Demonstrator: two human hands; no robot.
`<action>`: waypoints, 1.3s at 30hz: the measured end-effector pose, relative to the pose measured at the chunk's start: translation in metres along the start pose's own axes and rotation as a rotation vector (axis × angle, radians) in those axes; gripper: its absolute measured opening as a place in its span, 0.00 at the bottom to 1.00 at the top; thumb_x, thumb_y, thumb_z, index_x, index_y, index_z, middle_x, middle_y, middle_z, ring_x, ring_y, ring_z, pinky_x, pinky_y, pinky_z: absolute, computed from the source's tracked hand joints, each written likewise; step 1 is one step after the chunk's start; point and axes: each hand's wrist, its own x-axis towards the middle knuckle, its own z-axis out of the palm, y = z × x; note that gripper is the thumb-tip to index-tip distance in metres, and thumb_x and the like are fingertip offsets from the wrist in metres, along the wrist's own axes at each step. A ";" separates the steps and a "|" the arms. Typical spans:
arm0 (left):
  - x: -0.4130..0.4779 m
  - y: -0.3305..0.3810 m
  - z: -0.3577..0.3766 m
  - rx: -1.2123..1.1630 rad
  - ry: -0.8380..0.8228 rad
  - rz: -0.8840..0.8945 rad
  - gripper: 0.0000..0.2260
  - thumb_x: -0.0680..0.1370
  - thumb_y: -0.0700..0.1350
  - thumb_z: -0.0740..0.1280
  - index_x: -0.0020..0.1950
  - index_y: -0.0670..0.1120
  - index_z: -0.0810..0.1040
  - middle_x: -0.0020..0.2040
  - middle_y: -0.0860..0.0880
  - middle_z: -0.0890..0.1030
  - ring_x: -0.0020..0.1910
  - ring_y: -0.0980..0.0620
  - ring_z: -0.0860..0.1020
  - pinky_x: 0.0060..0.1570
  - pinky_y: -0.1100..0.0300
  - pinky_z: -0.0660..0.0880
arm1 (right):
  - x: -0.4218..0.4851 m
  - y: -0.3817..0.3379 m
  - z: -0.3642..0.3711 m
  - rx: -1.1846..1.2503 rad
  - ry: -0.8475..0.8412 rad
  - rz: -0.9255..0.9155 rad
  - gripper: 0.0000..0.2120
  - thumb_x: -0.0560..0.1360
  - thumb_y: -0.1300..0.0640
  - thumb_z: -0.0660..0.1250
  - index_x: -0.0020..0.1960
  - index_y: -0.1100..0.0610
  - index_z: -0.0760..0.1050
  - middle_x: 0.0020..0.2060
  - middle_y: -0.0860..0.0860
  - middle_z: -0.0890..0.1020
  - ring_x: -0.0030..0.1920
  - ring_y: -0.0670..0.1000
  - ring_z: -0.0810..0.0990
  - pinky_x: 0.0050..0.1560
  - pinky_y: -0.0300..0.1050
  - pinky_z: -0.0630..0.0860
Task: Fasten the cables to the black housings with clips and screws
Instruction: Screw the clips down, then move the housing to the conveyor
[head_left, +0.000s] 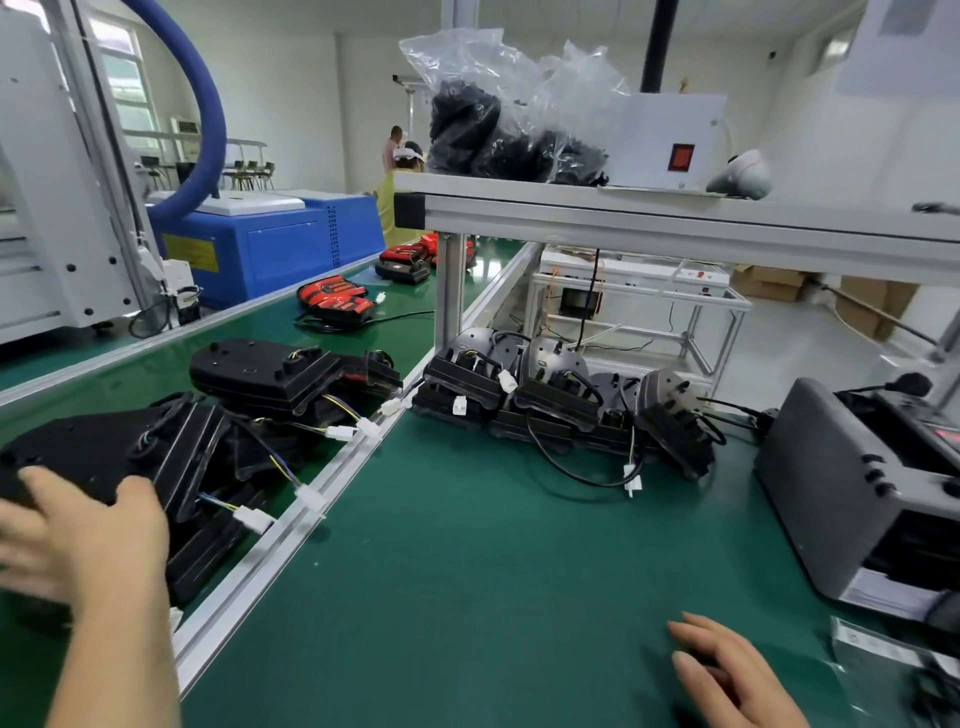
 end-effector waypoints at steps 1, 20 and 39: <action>-0.018 0.015 0.002 0.034 0.015 0.042 0.29 0.67 0.60 0.54 0.68 0.57 0.59 0.67 0.41 0.70 0.59 0.29 0.72 0.52 0.29 0.70 | 0.001 -0.005 -0.001 0.001 -0.031 0.013 0.16 0.67 0.70 0.73 0.46 0.50 0.82 0.51 0.48 0.82 0.51 0.42 0.76 0.50 0.23 0.70; -0.236 0.127 0.240 0.536 -0.594 1.296 0.36 0.74 0.40 0.67 0.77 0.46 0.50 0.73 0.46 0.61 0.71 0.46 0.61 0.68 0.54 0.63 | 0.020 0.004 -0.019 -0.503 -0.020 -0.310 0.36 0.79 0.38 0.46 0.32 0.57 0.83 0.35 0.52 0.83 0.42 0.45 0.71 0.61 0.21 0.53; -0.227 0.205 0.265 0.635 -0.853 1.427 0.29 0.71 0.45 0.71 0.69 0.49 0.63 0.62 0.43 0.71 0.56 0.41 0.75 0.51 0.49 0.75 | 0.025 0.004 -0.014 -0.504 0.100 -0.400 0.29 0.77 0.43 0.52 0.28 0.55 0.81 0.33 0.50 0.82 0.41 0.42 0.71 0.56 0.21 0.59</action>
